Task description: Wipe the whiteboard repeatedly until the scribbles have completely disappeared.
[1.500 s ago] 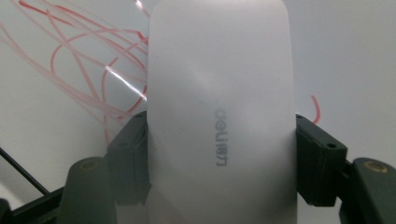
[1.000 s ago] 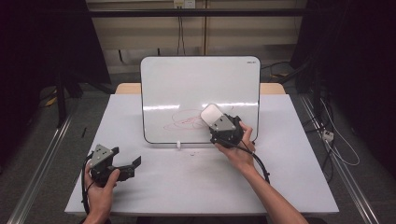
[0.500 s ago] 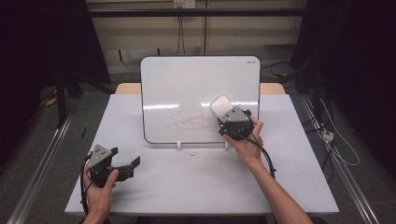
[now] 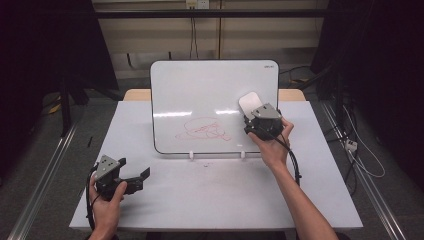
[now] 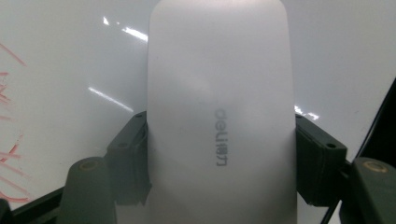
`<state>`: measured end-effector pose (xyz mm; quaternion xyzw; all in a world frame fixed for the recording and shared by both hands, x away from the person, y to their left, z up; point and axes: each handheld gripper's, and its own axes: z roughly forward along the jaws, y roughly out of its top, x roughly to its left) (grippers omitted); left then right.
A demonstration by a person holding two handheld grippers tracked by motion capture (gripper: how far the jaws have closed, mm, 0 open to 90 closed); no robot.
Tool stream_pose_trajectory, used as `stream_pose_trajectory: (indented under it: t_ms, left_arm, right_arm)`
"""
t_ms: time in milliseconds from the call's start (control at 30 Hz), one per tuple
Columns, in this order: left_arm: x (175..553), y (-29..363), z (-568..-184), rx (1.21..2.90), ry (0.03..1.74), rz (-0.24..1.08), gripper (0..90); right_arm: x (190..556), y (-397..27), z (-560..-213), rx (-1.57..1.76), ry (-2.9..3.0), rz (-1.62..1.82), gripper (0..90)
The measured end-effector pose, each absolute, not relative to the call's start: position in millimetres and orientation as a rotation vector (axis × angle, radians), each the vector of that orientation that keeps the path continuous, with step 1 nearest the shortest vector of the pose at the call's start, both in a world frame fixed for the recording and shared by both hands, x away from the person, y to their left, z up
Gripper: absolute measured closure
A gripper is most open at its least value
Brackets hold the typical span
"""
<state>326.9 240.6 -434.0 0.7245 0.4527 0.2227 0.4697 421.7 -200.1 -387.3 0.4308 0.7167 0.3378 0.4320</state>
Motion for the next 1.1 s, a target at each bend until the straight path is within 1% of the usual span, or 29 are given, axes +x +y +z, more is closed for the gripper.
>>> stream_pose_trajectory:
  t_ms: [133, 433, 1100]
  left_arm:
    - [327, 239, -434, 1.776, 1.109, 0.543, 5.6]
    - [328, 238, -434, 1.777, 1.106, 0.542, 5.6]
    - [328, 238, -435, 1.776, 1.108, 0.539, 5.6]
  right_arm:
    - [419, -197, -389, 1.067, 1.788, 0.837, 31.5]
    - [415, -174, -398, 1.013, 1.831, 0.83, 31.4]
    - [406, -140, -411, 0.937, 1.884, 0.816, 31.5]
